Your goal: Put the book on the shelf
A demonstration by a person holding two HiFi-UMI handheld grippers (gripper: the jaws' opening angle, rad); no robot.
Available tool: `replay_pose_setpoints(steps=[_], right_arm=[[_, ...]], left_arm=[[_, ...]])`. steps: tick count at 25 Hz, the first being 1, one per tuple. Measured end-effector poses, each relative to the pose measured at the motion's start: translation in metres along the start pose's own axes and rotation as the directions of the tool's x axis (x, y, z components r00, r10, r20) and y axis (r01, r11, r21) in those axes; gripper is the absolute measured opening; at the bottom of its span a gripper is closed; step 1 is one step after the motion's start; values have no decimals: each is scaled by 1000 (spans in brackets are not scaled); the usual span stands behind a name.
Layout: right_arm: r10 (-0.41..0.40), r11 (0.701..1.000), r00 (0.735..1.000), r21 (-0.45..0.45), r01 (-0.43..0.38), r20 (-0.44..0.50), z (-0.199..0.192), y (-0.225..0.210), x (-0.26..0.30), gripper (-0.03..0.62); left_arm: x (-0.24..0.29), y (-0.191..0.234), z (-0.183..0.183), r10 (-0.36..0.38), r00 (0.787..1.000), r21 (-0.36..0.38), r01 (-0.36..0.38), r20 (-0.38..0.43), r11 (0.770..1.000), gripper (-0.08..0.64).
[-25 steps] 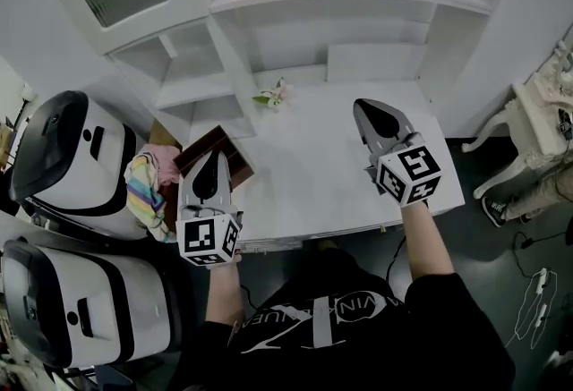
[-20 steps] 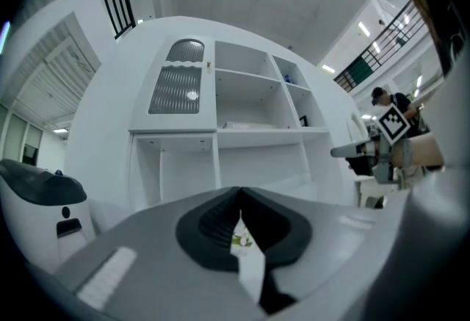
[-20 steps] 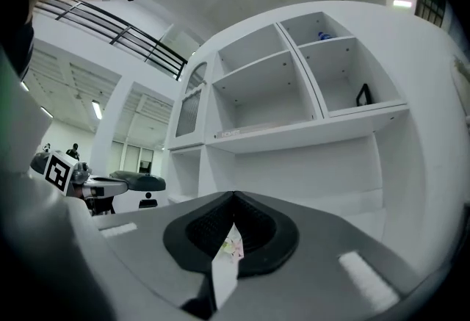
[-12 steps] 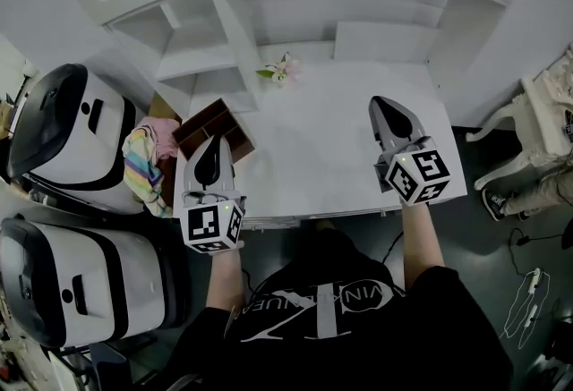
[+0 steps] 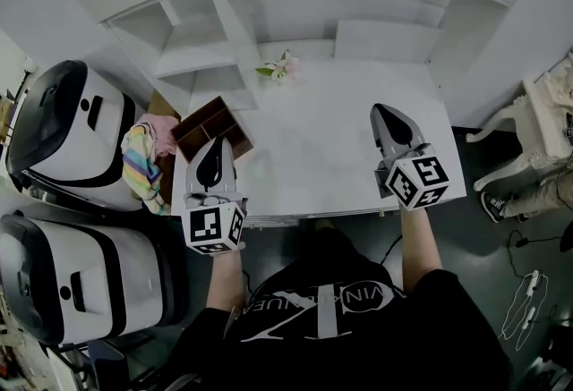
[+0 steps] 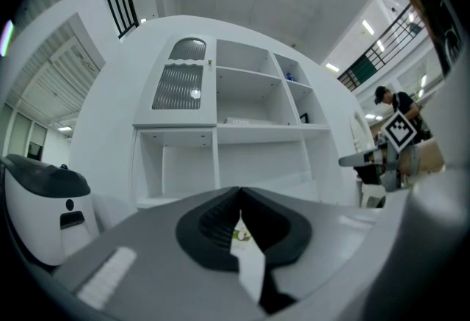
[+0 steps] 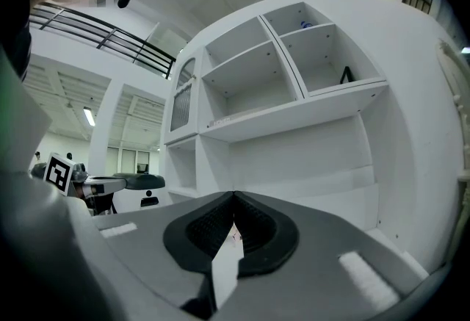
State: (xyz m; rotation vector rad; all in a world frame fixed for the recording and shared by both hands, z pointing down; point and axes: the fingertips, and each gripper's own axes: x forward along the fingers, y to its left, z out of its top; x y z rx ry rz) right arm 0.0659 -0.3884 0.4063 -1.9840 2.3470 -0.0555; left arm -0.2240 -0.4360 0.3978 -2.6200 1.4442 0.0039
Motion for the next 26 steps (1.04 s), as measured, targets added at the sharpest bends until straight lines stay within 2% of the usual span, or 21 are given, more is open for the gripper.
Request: replay_pose_setpoints(steps=[26], right_arm=[[-3, 1000, 999, 27, 4, -33, -18, -11, 8, 6]], left_arm=[[10, 4, -10, 18, 1000, -13, -19, -16, 1000, 0]])
